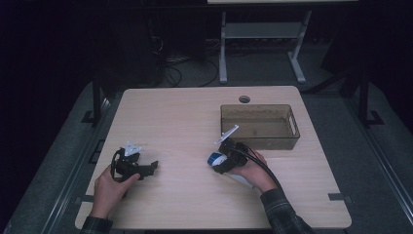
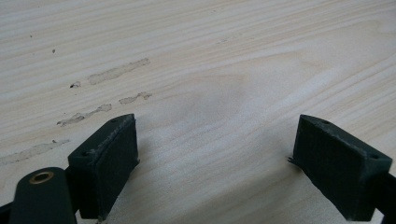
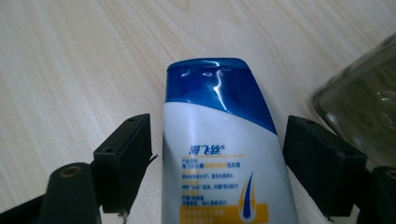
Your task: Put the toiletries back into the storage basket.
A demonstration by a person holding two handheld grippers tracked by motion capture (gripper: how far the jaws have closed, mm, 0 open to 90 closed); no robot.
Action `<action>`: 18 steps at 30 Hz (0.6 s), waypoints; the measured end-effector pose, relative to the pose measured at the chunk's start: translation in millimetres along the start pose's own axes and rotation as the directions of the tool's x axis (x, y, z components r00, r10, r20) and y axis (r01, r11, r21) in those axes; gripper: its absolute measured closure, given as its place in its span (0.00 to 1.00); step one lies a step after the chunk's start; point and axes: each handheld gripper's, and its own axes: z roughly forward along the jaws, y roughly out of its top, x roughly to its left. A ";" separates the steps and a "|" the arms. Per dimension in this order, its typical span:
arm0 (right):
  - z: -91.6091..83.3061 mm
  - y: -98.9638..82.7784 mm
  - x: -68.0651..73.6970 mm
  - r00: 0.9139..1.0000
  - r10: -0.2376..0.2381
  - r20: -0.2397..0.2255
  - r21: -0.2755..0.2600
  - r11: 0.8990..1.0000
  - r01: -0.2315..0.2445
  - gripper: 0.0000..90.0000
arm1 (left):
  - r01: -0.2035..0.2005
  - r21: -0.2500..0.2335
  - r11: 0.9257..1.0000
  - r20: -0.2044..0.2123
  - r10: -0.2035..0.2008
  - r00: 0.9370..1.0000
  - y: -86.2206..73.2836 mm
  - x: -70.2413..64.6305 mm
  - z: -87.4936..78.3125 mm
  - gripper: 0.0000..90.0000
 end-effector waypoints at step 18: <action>6.8 1.9 2.0 0.999 -0.032 0.034 0.055 0.998 0.031 0.37 | 0.000 -0.001 1.000 0.000 0.000 1.000 0.0 0.0 0.0 0.14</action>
